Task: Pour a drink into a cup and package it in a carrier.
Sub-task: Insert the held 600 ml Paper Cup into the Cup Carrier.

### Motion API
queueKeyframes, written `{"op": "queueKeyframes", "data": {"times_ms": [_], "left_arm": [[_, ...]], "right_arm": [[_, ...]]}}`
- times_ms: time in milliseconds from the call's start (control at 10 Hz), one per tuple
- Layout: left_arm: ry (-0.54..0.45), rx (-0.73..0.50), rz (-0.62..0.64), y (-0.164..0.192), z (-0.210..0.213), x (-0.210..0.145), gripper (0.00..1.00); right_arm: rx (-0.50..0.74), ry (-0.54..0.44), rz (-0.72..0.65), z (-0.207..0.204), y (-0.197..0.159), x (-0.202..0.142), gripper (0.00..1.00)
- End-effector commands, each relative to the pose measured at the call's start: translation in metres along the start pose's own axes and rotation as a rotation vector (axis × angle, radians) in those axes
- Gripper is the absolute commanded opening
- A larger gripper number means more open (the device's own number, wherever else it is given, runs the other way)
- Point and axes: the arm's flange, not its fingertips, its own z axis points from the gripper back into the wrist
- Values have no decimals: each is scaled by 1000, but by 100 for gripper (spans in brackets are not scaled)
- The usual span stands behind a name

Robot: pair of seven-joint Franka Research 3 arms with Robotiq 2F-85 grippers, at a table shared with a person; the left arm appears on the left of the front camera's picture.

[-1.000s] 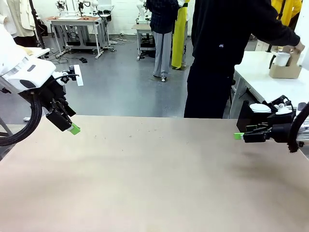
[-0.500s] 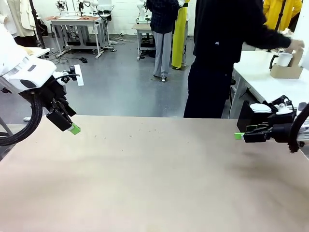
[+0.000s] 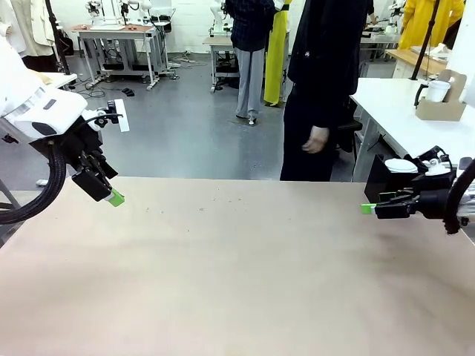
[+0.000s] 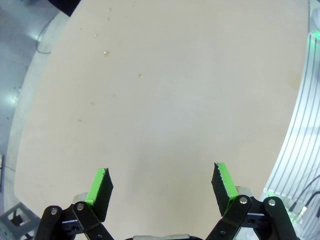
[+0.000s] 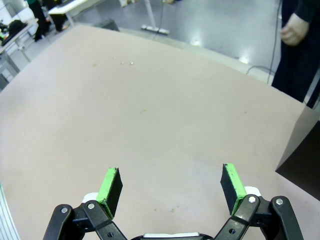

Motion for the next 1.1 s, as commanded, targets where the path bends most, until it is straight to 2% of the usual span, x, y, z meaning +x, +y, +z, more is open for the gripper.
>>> {"op": "queueKeyframes", "data": {"times_ms": [0,1000], "left_arm": [[-11,-8,9,-1,1,-1,100],[-11,-8,9,-1,1,-1,100]], "right_arm": [[-13,-1,13,2,-2,0,100],[-13,-1,13,2,-2,0,100]]}}
